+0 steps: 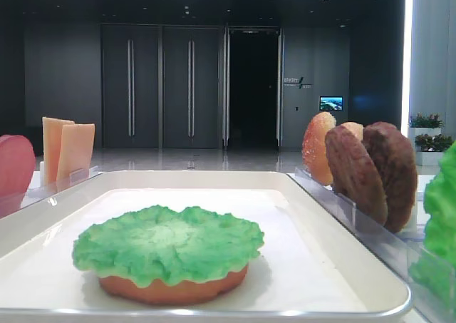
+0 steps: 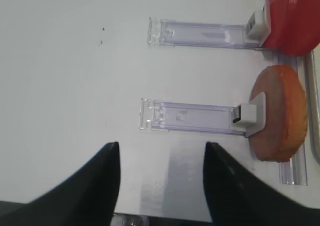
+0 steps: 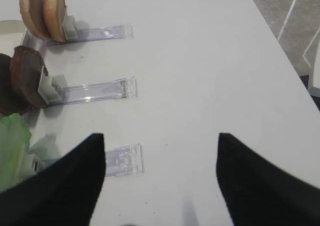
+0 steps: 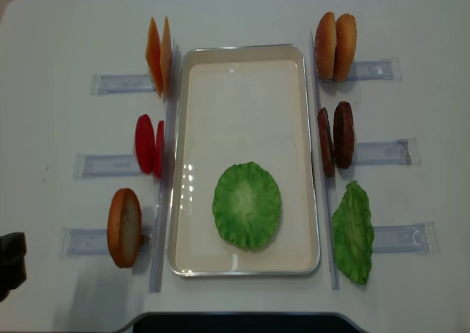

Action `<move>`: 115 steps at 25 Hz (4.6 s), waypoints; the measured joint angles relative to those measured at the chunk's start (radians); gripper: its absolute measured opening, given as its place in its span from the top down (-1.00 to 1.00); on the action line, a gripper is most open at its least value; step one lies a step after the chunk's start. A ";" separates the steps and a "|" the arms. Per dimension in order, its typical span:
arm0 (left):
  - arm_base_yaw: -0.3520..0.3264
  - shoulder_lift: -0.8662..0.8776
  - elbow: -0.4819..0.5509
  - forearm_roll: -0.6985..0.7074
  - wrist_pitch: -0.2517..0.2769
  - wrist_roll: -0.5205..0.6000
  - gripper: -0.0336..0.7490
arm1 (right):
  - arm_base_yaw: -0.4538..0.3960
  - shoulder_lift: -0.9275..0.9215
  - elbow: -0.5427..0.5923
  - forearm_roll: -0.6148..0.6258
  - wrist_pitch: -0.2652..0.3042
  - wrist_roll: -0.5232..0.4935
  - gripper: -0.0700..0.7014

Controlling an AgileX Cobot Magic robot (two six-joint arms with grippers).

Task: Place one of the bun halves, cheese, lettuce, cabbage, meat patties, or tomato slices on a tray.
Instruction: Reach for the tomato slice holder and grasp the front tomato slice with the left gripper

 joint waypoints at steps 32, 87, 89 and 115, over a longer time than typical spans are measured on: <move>0.000 0.705 -0.252 -0.055 -0.172 -0.004 -0.13 | 0.000 0.000 0.000 0.000 0.000 0.001 -0.43; -0.397 1.103 -0.540 0.024 -0.132 -0.359 -0.13 | 0.001 0.000 0.000 0.000 0.000 0.001 -0.43; -0.417 1.103 -0.540 0.029 -0.137 -0.383 -0.13 | 0.001 0.000 0.000 0.000 0.000 0.001 -0.43; -0.535 1.145 -0.540 0.121 -0.163 -0.585 -0.13 | 0.001 0.000 0.000 0.000 0.000 0.001 -0.43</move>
